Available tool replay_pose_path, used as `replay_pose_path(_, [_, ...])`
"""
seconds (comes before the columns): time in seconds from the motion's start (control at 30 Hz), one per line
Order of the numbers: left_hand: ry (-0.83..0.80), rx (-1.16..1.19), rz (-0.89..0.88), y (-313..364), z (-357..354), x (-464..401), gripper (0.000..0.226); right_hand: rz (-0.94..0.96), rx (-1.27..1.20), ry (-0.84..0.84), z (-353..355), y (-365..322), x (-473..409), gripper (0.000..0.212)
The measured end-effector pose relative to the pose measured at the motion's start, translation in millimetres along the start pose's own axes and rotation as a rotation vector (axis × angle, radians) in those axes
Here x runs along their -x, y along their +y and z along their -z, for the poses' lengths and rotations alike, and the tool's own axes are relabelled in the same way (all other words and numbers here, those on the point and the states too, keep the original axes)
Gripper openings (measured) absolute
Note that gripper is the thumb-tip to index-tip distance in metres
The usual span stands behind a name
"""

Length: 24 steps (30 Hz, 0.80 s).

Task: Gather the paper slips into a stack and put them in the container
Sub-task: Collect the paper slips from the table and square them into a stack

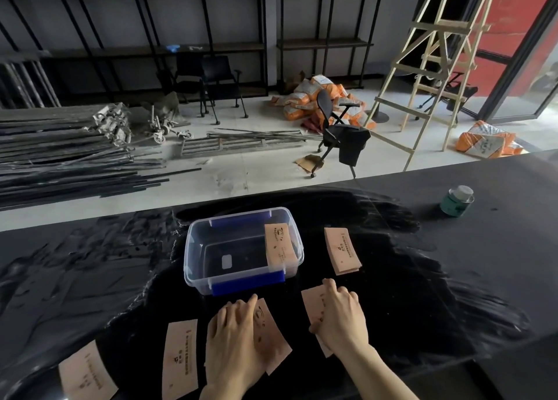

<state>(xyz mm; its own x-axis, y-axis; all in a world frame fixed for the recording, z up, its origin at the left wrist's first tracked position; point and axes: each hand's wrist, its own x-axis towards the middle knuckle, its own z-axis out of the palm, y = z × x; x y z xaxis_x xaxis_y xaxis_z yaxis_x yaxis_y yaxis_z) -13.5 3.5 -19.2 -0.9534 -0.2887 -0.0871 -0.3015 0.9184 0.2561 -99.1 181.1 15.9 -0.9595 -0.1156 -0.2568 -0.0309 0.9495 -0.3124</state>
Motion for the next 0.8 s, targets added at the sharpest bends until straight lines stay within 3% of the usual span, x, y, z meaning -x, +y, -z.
replay_pose_path(0.13, [-0.009, 0.006, 0.038, 5, 5, -6, 0.096, -0.011, -0.141, 0.0, 5, -1, -5, 0.067])
replay_pose_path(0.33, [-0.034, 0.31, 0.044, 12, 17, -8, 0.096, -0.141, -0.51, -0.067, 9, 3, -15, 0.029])
replay_pose_path(0.6, [0.134, 0.798, 0.149, 11, 18, -17, 0.082, -0.2, -0.97, -0.186, 4, 9, -15, 0.016])
replay_pose_path(0.8, [0.101, 1.202, 0.334, 6, 32, -15, 0.056, -0.138, -1.119, -0.307, 3, -1, -10, 0.018])
